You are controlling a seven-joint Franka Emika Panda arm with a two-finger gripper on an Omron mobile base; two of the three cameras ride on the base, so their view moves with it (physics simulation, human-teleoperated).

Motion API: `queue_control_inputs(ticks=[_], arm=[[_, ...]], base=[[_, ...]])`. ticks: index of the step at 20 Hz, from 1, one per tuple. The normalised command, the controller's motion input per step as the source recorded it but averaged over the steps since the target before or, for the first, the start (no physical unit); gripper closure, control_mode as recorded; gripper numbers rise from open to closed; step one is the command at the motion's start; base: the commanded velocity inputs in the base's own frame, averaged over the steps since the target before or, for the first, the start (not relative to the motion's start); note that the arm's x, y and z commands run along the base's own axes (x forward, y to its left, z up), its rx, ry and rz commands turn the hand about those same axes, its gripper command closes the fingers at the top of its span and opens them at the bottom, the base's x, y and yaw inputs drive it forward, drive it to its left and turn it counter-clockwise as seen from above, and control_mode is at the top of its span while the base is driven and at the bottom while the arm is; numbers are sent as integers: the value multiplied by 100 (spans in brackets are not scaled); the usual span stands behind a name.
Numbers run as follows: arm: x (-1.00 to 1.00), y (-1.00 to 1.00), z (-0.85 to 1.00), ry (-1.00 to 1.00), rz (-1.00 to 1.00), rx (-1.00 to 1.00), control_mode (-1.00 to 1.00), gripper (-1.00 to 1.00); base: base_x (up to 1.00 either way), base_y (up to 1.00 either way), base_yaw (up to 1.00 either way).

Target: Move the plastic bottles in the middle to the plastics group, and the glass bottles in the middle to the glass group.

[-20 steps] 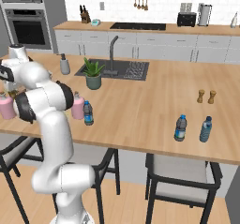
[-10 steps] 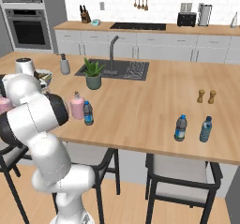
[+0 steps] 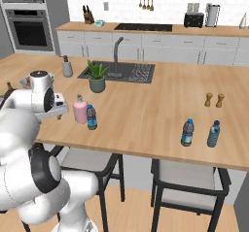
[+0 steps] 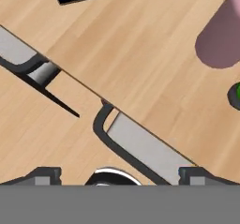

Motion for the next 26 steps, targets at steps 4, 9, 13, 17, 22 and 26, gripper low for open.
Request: queue_control_inputs(ticks=[4, 9, 13, 17, 22, 26], arm=[[-43, -100, 51, 0, -22, 0, -100, -100], [-2, -99, 43, 4, -16, -1, -100, -100], [22, -87, 18, 6, -15, 0, -100, -100], [72, -42, 15, 7, -8, 0, -100, -100], [94, -4, 7, 2, -1, 0, -100, -100], [90, 5, 1, 0, 0, 0, -100, -100]], base=[[0, 0, 0], [0, 0, 0], [0, 0, 0], [0, 0, 0], [0, 0, 0], [0, 0, 0]])
